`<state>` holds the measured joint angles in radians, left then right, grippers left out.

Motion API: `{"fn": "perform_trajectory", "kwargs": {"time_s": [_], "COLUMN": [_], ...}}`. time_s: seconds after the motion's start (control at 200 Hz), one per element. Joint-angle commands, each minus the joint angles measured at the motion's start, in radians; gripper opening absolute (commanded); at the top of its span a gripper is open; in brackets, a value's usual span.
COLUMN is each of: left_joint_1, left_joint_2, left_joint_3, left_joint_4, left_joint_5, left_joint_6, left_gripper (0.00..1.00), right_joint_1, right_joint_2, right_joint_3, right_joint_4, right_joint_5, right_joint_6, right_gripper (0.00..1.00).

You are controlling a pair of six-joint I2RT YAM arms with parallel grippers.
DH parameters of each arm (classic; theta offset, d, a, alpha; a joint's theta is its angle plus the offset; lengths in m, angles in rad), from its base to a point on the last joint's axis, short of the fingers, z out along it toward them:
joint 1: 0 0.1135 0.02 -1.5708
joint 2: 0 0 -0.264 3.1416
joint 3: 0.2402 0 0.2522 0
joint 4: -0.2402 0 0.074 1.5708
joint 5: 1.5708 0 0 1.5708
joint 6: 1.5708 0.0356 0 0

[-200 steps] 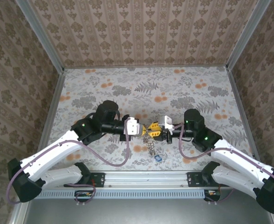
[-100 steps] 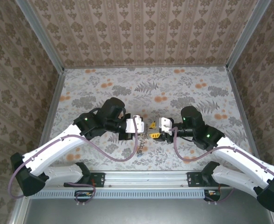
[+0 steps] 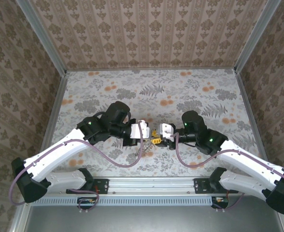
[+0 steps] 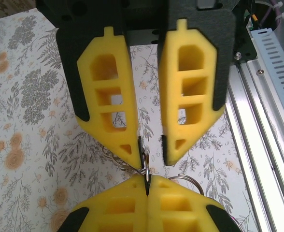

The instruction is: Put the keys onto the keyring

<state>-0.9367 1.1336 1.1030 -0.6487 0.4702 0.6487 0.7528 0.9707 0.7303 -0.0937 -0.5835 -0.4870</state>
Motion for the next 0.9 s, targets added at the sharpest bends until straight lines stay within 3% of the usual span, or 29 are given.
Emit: {"fn": "perform_trajectory", "kwargs": {"time_s": [0.0, 0.13, 0.43, 0.695, 0.77, 0.9], "left_joint_1": [-0.008, -0.007, -0.003, -0.001, -0.001, 0.002], "left_joint_2": [0.002, -0.01, -0.053, -0.058, -0.06, -0.061], "left_joint_3": [0.045, 0.038, 0.006, 0.007, 0.006, -0.008], "left_joint_4": [0.015, 0.034, 0.071, 0.067, 0.069, 0.08], "left_joint_5": [0.035, 0.043, 0.054, 0.052, 0.051, 0.044], "left_joint_6": [-0.01, -0.02, -0.057, -0.058, -0.057, -0.065], "left_gripper": [0.0, 0.0, 0.0, 0.0, 0.0, 0.16], "right_joint_1": [0.011, 0.012, 0.012, 0.012, 0.013, 0.008], "right_joint_2": [0.002, 0.003, -0.005, 0.018, 0.022, 0.012], "right_joint_3": [0.015, 0.006, -0.026, -0.003, 0.0, -0.027], "right_joint_4": [0.037, 0.052, 0.111, 0.078, 0.083, 0.192], "right_joint_5": [0.015, 0.03, 0.032, 0.036, 0.036, 0.01], "right_joint_6": [0.026, 0.043, 0.107, 0.105, 0.108, 0.175], "right_gripper": [0.19, 0.13, 0.16, 0.08, 0.0, 0.0]}}
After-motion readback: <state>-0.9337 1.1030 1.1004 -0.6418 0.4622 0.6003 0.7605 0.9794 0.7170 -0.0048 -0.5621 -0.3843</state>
